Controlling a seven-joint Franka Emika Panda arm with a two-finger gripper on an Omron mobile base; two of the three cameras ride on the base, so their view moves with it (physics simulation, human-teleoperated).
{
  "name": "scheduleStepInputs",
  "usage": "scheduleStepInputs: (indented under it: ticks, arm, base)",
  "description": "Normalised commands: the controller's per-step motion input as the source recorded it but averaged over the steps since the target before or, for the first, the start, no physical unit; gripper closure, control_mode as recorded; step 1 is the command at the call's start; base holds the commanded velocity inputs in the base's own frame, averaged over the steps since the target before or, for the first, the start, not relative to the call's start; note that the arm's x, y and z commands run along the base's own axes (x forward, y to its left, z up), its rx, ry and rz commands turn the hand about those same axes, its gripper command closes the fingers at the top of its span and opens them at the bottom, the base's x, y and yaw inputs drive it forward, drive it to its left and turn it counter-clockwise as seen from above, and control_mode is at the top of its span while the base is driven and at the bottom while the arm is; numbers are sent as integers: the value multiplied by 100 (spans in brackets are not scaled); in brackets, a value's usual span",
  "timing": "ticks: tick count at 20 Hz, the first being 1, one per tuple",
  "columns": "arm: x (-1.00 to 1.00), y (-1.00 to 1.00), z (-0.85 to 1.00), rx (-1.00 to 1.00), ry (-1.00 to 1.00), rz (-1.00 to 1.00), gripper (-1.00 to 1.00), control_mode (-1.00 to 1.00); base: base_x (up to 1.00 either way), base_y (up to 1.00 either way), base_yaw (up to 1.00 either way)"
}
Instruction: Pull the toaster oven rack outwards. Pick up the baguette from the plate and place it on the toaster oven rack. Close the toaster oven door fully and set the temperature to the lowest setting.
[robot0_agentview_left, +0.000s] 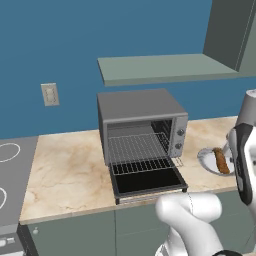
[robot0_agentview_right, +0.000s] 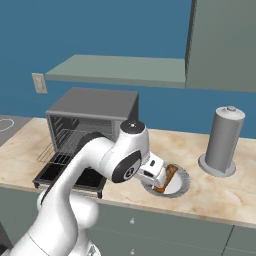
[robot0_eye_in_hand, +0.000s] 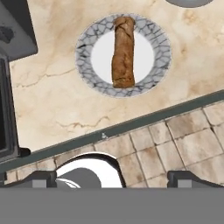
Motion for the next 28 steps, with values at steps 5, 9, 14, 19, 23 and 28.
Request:
scheduleStepInputs:
  ticks: [5,9,14,19,23,28]
  arm:
    - [36,-26,-43,0,0,0,-100,-100]
    - [44,-20,-39,0,0,1,-100,-100]
    - [49,-10,-34,0,0,3,-100,-100]
    - [43,-14,-32,0,0,3,-100,-100]
    - [41,-24,-35,0,0,1,-100,-100]
    - [44,-22,-36,0,0,0,-100,-100]
  base:
    - [0,0,0]
    - [0,0,0]
    - [0,0,0]
    - [0,0,0]
    - [0,0,0]
    - [0,0,0]
